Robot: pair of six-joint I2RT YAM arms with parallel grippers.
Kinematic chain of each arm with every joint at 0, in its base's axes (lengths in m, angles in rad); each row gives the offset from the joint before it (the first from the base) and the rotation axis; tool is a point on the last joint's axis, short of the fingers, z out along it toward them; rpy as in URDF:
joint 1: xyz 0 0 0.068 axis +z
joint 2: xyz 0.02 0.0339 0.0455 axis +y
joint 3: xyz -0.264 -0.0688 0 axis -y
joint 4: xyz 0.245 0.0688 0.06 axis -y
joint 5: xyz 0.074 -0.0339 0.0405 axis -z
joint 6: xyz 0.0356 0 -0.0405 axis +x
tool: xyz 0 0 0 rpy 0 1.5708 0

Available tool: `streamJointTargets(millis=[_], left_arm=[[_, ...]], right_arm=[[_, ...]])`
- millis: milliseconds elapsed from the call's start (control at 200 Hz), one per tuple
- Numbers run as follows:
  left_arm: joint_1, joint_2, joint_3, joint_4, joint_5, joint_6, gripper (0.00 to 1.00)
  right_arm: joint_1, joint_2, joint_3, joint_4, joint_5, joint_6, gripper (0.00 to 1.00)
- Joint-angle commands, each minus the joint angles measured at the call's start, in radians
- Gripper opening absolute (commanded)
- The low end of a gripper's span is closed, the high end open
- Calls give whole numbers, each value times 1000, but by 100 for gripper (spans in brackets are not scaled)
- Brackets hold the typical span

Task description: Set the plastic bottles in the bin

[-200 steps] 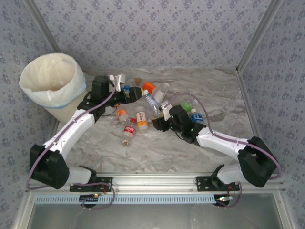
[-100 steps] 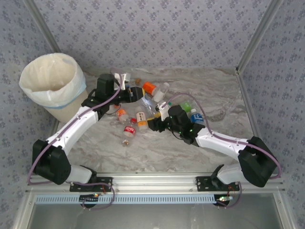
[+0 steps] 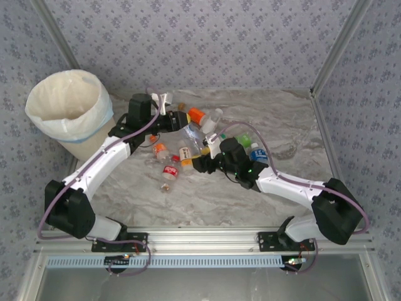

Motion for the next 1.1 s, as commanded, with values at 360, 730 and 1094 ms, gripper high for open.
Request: streamJointTargets(millis=[360, 730, 1094], left_arm=[[-2, -31, 7, -11, -46, 33, 0], [26, -129, 11, -41, -129, 122, 0], [88, -282, 9, -95, -334, 244, 0]], right_arm=[[12, -43, 18, 8, 59, -14, 95], [17, -135, -35, 12, 160, -30, 100], [17, -210, -80, 8, 281, -27, 100]])
